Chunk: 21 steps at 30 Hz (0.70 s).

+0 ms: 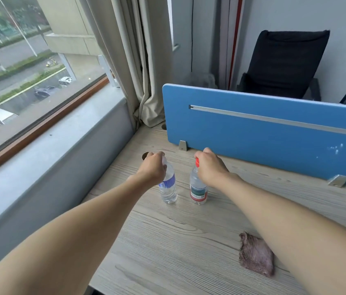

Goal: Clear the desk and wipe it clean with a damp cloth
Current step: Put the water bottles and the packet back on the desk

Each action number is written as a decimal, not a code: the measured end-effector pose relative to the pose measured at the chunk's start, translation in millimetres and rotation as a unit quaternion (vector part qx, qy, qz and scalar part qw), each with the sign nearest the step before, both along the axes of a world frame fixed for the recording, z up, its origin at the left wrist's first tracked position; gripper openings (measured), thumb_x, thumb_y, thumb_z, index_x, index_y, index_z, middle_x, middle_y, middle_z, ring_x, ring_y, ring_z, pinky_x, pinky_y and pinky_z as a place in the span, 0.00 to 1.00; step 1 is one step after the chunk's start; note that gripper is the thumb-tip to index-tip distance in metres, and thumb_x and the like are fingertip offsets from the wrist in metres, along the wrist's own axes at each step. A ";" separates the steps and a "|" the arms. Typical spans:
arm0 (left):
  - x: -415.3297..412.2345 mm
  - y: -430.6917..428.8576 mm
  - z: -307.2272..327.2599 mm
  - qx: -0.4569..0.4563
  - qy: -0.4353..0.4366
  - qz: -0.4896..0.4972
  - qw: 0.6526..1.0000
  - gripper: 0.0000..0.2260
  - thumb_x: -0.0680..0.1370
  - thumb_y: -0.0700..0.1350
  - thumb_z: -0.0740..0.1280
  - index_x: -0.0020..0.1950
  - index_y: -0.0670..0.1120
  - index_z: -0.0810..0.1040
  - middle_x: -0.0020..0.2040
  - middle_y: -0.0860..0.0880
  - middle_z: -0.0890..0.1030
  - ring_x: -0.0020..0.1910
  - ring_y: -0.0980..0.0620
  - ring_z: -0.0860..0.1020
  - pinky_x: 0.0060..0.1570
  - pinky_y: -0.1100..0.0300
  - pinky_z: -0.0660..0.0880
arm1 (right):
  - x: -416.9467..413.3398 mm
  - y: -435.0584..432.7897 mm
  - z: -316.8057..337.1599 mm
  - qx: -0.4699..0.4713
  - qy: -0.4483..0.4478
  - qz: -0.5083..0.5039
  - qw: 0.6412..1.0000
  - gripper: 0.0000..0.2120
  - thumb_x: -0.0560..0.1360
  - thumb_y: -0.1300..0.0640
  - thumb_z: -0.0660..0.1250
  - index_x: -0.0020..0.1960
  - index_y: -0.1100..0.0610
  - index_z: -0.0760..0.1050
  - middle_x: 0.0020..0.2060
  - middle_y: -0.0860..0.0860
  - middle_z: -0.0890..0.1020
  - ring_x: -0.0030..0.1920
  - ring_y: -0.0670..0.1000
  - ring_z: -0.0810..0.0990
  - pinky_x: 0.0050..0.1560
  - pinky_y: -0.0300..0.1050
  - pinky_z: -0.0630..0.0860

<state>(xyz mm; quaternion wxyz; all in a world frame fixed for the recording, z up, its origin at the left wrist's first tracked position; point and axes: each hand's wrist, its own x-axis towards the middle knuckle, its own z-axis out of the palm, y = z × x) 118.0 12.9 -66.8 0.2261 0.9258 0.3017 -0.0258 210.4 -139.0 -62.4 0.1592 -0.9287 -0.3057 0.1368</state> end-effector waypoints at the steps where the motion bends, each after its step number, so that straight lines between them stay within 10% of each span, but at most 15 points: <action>1: -1.7 -0.3 -1.7 -0.002 -0.005 -0.001 1.000 0.20 0.83 0.41 0.61 0.75 0.43 0.66 0.72 0.40 0.67 0.65 0.40 0.73 0.60 0.54 0.71 | -0.3 -1.2 -0.3 0.002 0.000 0.002 1.000 0.13 0.77 0.70 0.60 0.59 0.61 0.74 0.54 0.56 0.69 0.49 0.58 0.74 0.50 0.51 0.75; 21: -44.0 7.7 14.7 -0.043 -0.042 0.003 0.998 0.27 0.76 0.33 0.61 0.76 0.43 0.62 0.70 0.40 0.70 0.67 0.43 0.71 0.56 0.61 0.67 | -51.7 14.6 35.1 -0.054 -0.056 -0.052 0.996 0.14 0.77 0.68 0.65 0.60 0.59 0.69 0.57 0.56 0.68 0.43 0.56 0.71 0.39 0.50 0.69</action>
